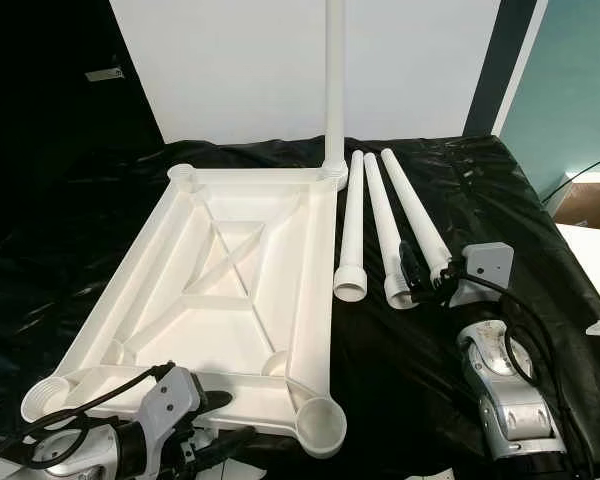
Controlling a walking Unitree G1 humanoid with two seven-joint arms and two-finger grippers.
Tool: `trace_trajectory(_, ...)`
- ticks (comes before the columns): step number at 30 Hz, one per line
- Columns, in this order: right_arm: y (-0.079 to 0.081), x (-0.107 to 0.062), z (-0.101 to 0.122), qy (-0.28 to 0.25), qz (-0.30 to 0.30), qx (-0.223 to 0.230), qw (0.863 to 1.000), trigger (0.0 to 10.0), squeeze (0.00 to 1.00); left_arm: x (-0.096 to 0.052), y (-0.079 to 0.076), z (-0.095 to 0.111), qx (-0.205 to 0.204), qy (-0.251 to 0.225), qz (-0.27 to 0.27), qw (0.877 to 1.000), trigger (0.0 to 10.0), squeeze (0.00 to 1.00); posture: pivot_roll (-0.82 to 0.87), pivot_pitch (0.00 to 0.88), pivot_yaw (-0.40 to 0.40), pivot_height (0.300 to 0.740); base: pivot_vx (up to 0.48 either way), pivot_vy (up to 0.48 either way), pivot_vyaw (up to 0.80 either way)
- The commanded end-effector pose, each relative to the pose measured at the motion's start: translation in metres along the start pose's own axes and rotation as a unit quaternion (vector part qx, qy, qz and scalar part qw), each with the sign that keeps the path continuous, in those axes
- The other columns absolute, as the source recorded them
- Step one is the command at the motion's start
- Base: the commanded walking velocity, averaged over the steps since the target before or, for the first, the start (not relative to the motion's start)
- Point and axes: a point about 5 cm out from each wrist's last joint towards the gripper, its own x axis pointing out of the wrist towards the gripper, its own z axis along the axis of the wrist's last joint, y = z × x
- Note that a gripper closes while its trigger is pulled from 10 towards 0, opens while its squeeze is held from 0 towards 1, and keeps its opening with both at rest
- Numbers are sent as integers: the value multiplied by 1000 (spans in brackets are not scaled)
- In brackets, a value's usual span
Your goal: Building children table
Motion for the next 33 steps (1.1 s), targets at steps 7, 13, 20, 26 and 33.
trace_trajectory(7, 2, 4, -2, 7, 2, 1, 1000, 10000, 0, 9, -18, -21, 23, 52, -159, 986, 8471, 224, 32, 0, 49, 740, 0, 0, 0)
trace_trajectory(13, 1, 5, -1, 7, 2, 1, 1000, 10000, 0, 8, -19, -25, 31, 66, -170, 983, 10000, 231, 32, 0, 49, 740, 0, 0, 0)
trace_trajectory(20, 2, 5, 0, 4, 0, 3, 1000, 10000, 0, 34, 18, -37, 102, 117, 14, 988, 10000, 251, 28, 0, 54, 740, 0, 0, 0)
trace_trajectory(26, 2, 5, 0, 5, -3, 4, 1000, 10000, 0, 44, 40, -32, 103, 99, 118, 983, 10000, 243, 25, 0, 58, 740, 0, 0, 0)
trace_trajectory(33, 3, 6, 0, 5, -1, 4, 1000, 10000, 0, 46, 40, -32, 108, 94, 111, 983, 10000, 243, 28, 0, 57, 740, 0, 0, 0)
